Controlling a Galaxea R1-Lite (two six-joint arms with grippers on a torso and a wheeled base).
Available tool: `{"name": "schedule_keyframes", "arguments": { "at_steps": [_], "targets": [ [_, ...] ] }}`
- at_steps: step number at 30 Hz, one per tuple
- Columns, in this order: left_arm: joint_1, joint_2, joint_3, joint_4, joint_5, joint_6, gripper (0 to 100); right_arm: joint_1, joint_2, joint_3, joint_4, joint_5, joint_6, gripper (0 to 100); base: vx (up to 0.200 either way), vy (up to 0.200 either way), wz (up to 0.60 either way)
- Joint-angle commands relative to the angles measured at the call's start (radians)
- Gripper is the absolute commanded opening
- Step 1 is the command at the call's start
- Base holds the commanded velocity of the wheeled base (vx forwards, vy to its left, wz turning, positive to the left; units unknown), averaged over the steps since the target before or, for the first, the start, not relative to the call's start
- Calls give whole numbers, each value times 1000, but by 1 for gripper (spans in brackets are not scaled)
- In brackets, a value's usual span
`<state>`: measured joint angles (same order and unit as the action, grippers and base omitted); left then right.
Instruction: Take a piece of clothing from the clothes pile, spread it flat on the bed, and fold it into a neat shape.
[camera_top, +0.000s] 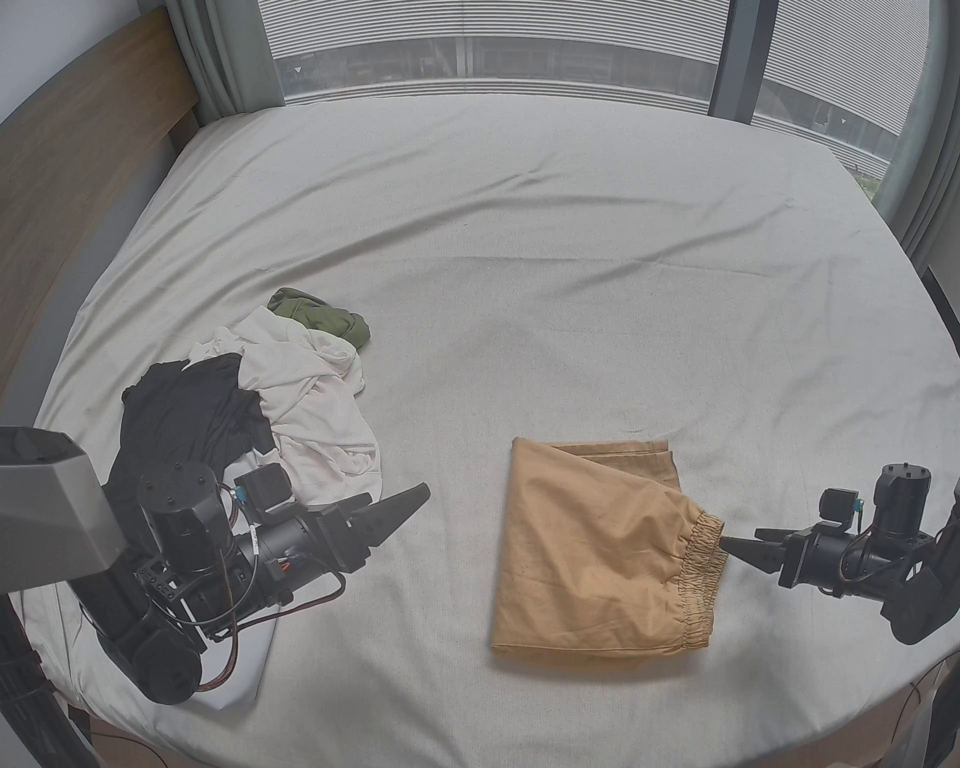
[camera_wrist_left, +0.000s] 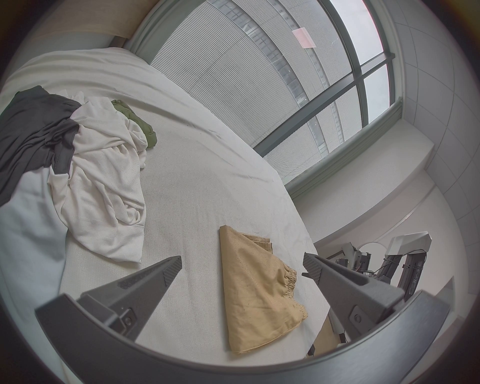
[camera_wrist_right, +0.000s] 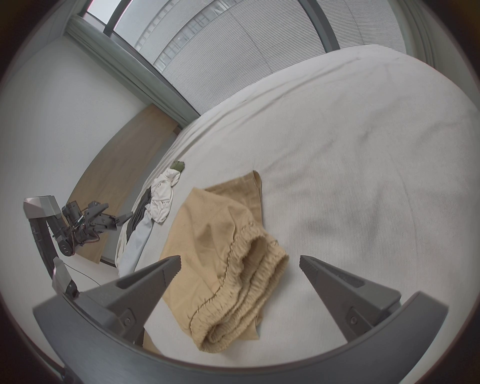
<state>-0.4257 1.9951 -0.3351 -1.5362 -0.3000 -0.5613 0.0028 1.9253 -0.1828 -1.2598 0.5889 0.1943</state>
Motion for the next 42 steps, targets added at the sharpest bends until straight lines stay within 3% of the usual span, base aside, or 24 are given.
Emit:
{"name": "schedule_keyframes", "arguments": {
  "at_steps": [1,21,34,42],
  "targets": [
    [-1,4,7,-1,1,1,100,6,12,11,37,2,-19,100,0,0,0],
    [2,5,76,-9,7,235,100,36,113,43,43,2,-22,100,0,0,0],
    [5,1,74,-9,7,233,100,72,181,20,33,2,-15,100,0,0,0],
    [5,1,73,-9,7,233,100,91,274,23,-121,-8,8,100,0,0,0]
  ]
}}
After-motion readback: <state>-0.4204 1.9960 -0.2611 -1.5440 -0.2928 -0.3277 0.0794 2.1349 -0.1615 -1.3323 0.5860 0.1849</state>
